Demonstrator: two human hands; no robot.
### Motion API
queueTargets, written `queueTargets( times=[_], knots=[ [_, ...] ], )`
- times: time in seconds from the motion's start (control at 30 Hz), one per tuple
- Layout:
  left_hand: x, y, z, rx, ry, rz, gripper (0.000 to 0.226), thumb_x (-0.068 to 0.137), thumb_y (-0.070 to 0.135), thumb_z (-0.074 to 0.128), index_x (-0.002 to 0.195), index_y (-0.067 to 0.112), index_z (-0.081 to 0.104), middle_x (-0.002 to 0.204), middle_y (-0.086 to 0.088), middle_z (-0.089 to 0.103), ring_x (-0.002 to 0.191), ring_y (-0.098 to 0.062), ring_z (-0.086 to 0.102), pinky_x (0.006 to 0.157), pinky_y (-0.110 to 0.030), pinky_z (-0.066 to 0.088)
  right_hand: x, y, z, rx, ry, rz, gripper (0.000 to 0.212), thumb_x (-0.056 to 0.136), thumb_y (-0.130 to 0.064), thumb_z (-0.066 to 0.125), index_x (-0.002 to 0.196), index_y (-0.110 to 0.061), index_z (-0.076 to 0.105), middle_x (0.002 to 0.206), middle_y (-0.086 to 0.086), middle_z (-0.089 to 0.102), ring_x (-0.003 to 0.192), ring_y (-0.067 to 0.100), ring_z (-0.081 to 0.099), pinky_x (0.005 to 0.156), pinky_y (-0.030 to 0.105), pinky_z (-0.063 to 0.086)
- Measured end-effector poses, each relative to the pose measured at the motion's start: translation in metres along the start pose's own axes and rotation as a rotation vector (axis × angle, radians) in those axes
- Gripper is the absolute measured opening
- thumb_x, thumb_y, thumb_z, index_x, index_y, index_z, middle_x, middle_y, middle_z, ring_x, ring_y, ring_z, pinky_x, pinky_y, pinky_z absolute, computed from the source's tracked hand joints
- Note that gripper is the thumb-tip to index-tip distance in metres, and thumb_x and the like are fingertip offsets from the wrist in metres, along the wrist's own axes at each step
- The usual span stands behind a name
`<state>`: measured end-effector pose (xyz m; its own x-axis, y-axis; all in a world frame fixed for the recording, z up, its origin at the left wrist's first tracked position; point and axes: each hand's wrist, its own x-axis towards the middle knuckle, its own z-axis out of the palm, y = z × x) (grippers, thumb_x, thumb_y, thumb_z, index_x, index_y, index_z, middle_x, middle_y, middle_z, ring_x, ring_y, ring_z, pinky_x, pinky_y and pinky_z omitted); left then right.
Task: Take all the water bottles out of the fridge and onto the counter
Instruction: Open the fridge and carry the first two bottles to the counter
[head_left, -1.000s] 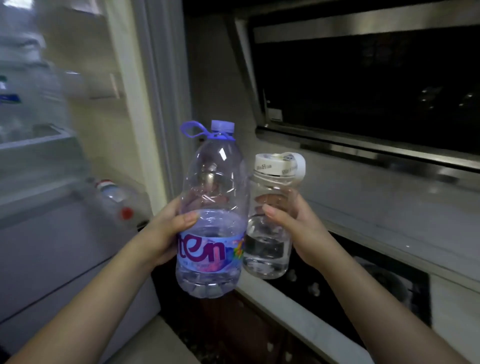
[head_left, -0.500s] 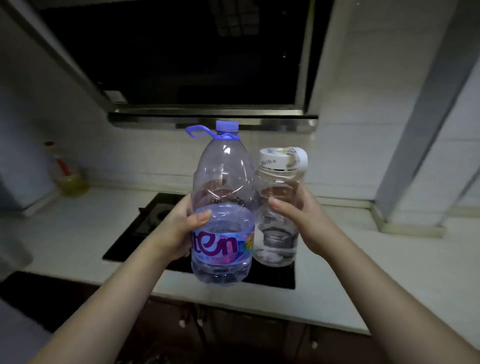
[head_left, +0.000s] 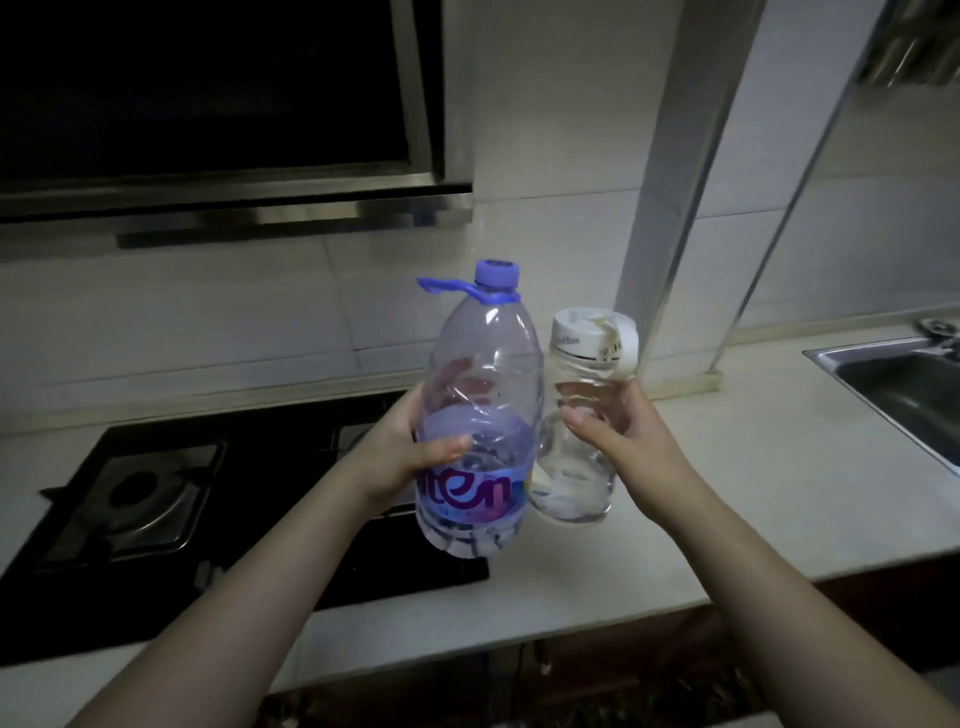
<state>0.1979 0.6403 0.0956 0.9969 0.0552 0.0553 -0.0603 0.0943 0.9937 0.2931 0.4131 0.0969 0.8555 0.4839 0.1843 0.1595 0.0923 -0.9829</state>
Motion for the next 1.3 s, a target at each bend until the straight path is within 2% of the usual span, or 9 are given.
queueTargets(
  times=[0.17,0.3,0.5,0.7,0.77,0.87,0.97,1.1,1.3],
  knots=[
    [0.043,-0.041,-0.025,0.120,-0.047,-0.008,0.112,0.062,0.038,0.090,0.150,0.009,0.028,0.149,-0.009,0.046,0.138,-0.024,0.044,0.111,-0.037,0.038,0.022,0.047,0.000,-0.022,0.074,0.050,0.068,0.073,-0.025,0.077,0.133,-0.012,0.047,0.110,-0.009,0.070,0.102,0.007,0.065,0.082,0.021,0.051],
    [0.070,-0.085,-0.040,0.142,0.001,-0.054,0.098,0.061,0.015,0.086,0.145,0.015,0.035,0.140,0.000,0.057,0.127,-0.015,0.054,0.098,-0.028,0.046,0.037,0.086,0.000,-0.059,0.115,0.109,0.072,0.072,-0.031,0.078,0.132,-0.011,0.045,0.117,-0.003,0.067,0.110,0.012,0.063,0.091,0.028,0.050],
    [0.111,-0.138,-0.041,0.209,0.170,-0.133,0.102,0.050,0.029,0.092,0.139,0.020,0.043,0.139,-0.001,0.056,0.126,-0.016,0.056,0.105,-0.041,0.047,0.060,0.145,-0.011,-0.121,0.114,0.193,0.067,0.076,-0.027,0.080,0.131,-0.012,0.044,0.125,0.006,0.063,0.118,0.023,0.060,0.101,0.047,0.047],
    [0.150,-0.172,-0.016,0.319,0.325,-0.157,0.101,0.041,0.043,0.086,0.132,0.027,0.044,0.131,0.010,0.056,0.115,0.007,0.054,0.093,-0.010,0.043,0.100,0.190,-0.040,-0.265,0.165,0.251,0.058,0.072,-0.024,0.085,0.118,-0.027,0.050,0.114,-0.008,0.063,0.103,0.004,0.062,0.085,0.016,0.047],
    [0.164,-0.182,-0.010,0.325,0.381,-0.173,0.099,0.041,0.039,0.088,0.130,0.023,0.048,0.127,0.005,0.061,0.114,-0.004,0.060,0.096,-0.021,0.048,0.119,0.202,-0.050,-0.358,0.158,0.247,0.059,0.071,-0.021,0.086,0.111,-0.033,0.045,0.109,-0.013,0.060,0.096,-0.005,0.057,0.075,0.003,0.040],
    [0.184,-0.199,-0.008,0.323,0.477,-0.179,0.098,0.045,0.034,0.094,0.131,0.022,0.049,0.124,0.002,0.064,0.114,-0.014,0.063,0.100,-0.044,0.050,0.143,0.221,-0.060,-0.412,0.139,0.259,0.068,0.068,-0.023,0.088,0.118,-0.029,0.042,0.110,-0.013,0.057,0.094,0.000,0.057,0.076,0.009,0.039],
    [0.199,-0.201,-0.003,0.350,0.532,-0.194,0.102,0.044,0.038,0.094,0.133,0.024,0.046,0.126,0.006,0.062,0.113,-0.009,0.062,0.098,-0.035,0.051,0.161,0.238,-0.066,-0.408,0.105,0.280,0.078,0.067,-0.024,0.088,0.128,-0.021,0.040,0.114,-0.010,0.055,0.102,0.009,0.057,0.082,0.020,0.041],
    [0.213,-0.212,-0.005,0.343,0.581,-0.205,0.096,0.050,0.021,0.096,0.132,0.022,0.044,0.122,0.007,0.061,0.106,0.000,0.062,0.086,-0.016,0.049,0.181,0.253,-0.065,-0.359,0.068,0.288,0.085,0.065,-0.024,0.090,0.132,-0.016,0.039,0.113,-0.009,0.058,0.101,0.009,0.059,0.079,0.012,0.044],
    [0.224,-0.219,-0.005,0.301,0.640,-0.175,0.081,0.059,0.005,0.092,0.125,0.018,0.046,0.104,0.014,0.063,0.088,0.012,0.064,0.071,-0.007,0.048,0.202,0.272,-0.065,-0.290,0.056,0.311,0.091,0.061,-0.021,0.092,0.133,-0.011,0.038,0.117,-0.001,0.059,0.102,0.015,0.062,0.088,0.031,0.052]
  ],
)
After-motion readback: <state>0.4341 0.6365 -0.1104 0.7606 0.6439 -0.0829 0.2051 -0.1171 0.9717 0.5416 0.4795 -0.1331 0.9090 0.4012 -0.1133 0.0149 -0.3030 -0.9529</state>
